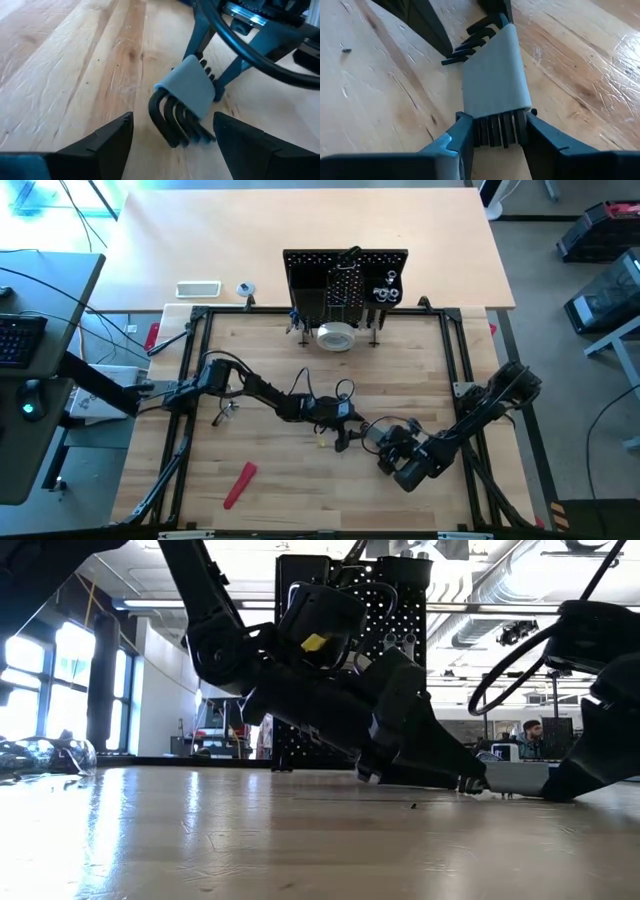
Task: Hang tools onto peg board
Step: Put the gray allen hex keys into the left black bin on the peg board, then move the transparent safety glass to the center of the table, then put the red cutter knife into the left black bin on the peg board
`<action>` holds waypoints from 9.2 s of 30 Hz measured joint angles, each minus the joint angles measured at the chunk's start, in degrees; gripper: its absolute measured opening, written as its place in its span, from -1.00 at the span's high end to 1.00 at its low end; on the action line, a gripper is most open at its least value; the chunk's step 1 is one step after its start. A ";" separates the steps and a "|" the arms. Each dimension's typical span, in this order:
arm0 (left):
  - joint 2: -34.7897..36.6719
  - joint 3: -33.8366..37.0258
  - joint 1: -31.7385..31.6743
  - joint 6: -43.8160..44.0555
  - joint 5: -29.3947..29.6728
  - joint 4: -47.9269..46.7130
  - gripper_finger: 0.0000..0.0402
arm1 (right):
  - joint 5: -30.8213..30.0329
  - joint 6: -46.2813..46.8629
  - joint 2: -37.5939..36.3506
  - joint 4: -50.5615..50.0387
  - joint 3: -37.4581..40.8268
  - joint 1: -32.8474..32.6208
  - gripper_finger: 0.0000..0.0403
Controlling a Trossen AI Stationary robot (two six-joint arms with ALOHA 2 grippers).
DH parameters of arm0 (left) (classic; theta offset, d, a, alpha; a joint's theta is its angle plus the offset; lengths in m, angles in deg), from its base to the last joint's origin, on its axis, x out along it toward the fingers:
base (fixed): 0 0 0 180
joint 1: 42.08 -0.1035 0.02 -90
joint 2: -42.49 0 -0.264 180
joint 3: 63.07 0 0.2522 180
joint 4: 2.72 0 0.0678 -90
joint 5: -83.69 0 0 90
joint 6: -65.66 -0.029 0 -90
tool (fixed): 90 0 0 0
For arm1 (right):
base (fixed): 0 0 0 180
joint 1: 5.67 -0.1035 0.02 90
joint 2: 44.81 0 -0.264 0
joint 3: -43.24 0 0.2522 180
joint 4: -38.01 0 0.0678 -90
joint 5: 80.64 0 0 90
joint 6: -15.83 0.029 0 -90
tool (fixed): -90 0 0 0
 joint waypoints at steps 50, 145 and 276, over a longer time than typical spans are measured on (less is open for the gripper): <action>24.85 -4.13 1.45 -21.80 -0.48 -45.41 0.85 | -13.55 -4.76 -3.13 -27.27 -15.62 -1.26 -0.01; 49.31 -59.72 -12.33 -17.86 21.94 -128.22 0.06 | -29.60 -12.88 -3.01 -18.53 -17.42 -0.95 -0.01; 28.25 12.41 26.36 24.86 29.03 -66.07 0.63 | -18.00 -30.78 -1.56 -4.68 -17.44 2.08 -0.01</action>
